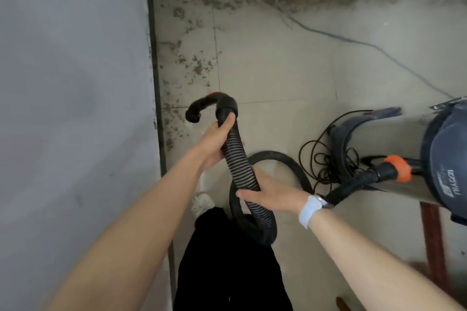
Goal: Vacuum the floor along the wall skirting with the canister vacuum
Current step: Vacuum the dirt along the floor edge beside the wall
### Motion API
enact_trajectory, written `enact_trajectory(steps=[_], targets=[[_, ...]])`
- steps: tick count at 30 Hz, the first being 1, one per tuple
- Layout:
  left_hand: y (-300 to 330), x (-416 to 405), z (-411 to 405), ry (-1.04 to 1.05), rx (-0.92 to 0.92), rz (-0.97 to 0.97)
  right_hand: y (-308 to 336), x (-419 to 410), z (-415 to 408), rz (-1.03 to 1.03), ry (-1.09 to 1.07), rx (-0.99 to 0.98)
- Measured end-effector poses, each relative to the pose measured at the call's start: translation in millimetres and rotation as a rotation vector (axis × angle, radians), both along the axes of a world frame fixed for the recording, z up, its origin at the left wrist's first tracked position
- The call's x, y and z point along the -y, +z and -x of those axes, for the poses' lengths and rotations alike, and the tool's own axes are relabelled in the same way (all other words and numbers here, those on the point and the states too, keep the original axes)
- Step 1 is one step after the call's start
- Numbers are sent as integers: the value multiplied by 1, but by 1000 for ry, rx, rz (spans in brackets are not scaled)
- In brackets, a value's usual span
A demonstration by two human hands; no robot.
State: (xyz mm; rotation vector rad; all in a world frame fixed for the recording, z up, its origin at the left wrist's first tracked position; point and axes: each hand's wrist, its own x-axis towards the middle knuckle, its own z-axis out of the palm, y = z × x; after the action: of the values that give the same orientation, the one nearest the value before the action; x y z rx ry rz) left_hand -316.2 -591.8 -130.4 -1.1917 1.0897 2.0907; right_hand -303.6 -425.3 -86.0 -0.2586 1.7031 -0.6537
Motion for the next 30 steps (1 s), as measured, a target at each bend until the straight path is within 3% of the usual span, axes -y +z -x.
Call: enact_trajectory(steps=[3, 7, 9, 14, 20, 23, 26, 30], targets=[[-23, 3, 8, 175, 77, 56, -9, -7, 3, -31, 96, -101], [-46, -4, 2, 221, 151, 88, -23, -35, 13, -187, 289, -337], [-54, -14, -2, 214, 150, 59, -30, -50, 7, -233, 334, -364], [-75, -49, -32, -17, 146, 64, -55, -79, -20, -247, 281, -95], [-86, -47, -67, 52, 160, 9, -85, -78, -22, -209, 211, 230], [-78, -35, -81, 27, 116, 37, -101, -67, -14, -253, -267, 403], [-64, -25, -99, -13, 40, 19, -116, -32, 2, -238, -809, 363], [-48, -23, -124, -15, -66, -83, -129, 35, 20, -99, -1014, 483]])
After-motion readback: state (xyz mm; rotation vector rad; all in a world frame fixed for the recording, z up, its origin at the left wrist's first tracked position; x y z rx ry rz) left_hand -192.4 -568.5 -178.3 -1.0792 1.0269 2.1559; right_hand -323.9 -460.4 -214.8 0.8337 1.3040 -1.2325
